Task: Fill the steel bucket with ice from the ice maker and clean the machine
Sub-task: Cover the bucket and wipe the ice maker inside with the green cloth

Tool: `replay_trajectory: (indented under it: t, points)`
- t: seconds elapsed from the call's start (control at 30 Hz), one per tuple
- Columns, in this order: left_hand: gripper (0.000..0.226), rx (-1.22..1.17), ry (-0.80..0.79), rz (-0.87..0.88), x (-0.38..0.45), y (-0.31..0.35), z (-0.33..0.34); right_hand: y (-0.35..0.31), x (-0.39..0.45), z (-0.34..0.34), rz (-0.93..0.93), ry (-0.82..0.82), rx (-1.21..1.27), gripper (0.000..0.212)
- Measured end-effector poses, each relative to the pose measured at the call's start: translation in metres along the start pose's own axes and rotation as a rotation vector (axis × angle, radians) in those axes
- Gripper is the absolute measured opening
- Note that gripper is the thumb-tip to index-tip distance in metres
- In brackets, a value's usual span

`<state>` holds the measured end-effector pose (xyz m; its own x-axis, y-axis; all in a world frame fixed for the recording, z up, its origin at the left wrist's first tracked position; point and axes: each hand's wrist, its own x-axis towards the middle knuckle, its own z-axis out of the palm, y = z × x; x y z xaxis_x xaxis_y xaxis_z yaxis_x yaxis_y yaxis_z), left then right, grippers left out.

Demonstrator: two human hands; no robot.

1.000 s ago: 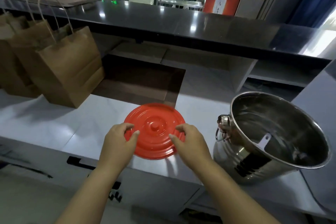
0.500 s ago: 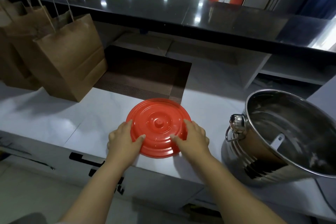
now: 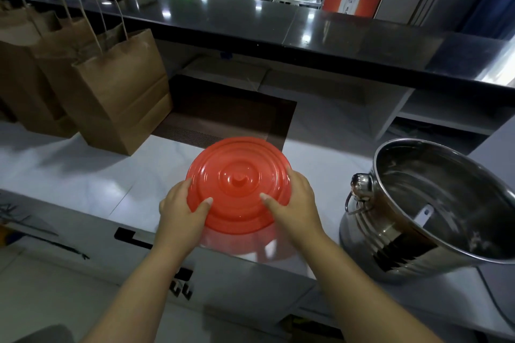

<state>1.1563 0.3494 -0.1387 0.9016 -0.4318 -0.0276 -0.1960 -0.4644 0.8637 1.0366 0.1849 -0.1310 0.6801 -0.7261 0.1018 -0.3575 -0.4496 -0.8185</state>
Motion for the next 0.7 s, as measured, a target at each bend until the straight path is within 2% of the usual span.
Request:
replay_trajectory:
  t: [0.13, 0.37, 0.6, 0.7]
  points:
    - [0.061, 0.008, 0.094, 0.044, -0.004, 0.017, -0.015, -0.028, -0.007, -0.01, -0.103, 0.017, 0.051, 0.076]
    - [0.066, -0.103, 0.237, 0.194, -0.016, 0.065, -0.042, -0.076, -0.018, -0.042, -0.238, 0.113, 0.066, 0.085]
    - [0.058, -0.176, 0.25, 0.362, -0.032, 0.116, -0.041, -0.1, -0.033, -0.092, -0.263, 0.271, 0.122, 0.085]
    - [0.06, -0.195, 0.205, 0.406, -0.042, 0.135, -0.029, -0.1, -0.04, -0.118, -0.265, 0.336, 0.12, 0.073]
